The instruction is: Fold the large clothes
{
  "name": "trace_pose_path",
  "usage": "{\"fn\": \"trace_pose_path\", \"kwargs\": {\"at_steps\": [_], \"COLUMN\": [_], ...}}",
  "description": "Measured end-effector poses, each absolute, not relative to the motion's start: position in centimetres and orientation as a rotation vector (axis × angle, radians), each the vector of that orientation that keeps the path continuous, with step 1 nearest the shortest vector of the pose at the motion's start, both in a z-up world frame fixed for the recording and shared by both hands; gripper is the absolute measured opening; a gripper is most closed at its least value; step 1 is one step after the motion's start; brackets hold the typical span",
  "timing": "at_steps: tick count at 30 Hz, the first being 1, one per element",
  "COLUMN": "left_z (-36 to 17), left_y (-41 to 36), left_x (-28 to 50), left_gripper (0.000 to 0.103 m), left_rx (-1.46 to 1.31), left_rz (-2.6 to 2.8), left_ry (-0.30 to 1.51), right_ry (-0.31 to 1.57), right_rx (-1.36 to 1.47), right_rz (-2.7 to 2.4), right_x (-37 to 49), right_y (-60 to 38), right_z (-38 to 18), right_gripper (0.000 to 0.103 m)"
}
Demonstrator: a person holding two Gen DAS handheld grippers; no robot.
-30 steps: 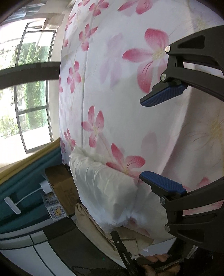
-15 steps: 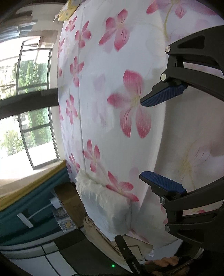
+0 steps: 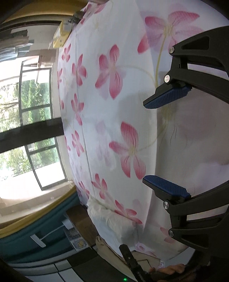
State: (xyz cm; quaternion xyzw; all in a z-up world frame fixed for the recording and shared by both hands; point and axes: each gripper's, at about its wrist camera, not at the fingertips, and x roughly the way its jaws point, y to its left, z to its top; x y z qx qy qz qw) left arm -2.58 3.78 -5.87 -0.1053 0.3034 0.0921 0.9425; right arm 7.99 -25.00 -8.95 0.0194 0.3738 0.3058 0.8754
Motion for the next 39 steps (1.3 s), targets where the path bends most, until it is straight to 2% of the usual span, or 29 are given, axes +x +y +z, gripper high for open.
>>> {"fn": "trace_pose_path", "kwargs": {"at_steps": [2,3,15,17,19,22,23,25,39], "left_z": [-5.5,-5.3,-1.8,-1.1,-0.5,0.3,0.7,1.2,5.5], "left_y": [3.2,3.0,1.1,0.9,0.7,0.5,0.5,0.6,1.7], "left_x": [-2.2,-2.0,-1.3,-1.3,-1.2,-1.2,-1.2,-1.1,-2.5], "left_gripper": [0.053,0.053,0.053,0.057,0.066,0.071,0.073,0.085,0.087], "left_rx": [-0.202,-0.195,-0.092,-0.080,-0.067,-0.045,-0.040,-0.037,-0.024], "left_rz": [0.178,0.178,0.207,0.209,0.194,0.192,0.191,0.195,0.229], "left_ry": [0.607,0.601,0.466,0.437,0.416,0.378,0.366,0.359,0.220], "right_ry": [0.768,0.762,0.648,0.621,0.601,0.567,0.554,0.538,0.363], "right_rx": [0.038,0.035,-0.034,-0.047,-0.059,-0.080,-0.091,-0.101,-0.126], "right_rz": [0.619,0.611,0.489,0.474,0.471,0.470,0.464,0.456,0.435], "right_x": [8.1,8.1,8.4,8.4,8.3,8.3,8.3,8.2,6.6], "right_y": [-25.8,-26.0,-29.5,-29.9,-30.0,-30.2,-30.2,-30.2,-29.8], "right_z": [-8.6,-8.5,-4.7,-3.8,-3.0,-1.9,-1.5,-0.9,5.6], "right_gripper": [0.091,0.092,0.093,0.093,0.093,0.102,0.102,0.102,0.102]}}
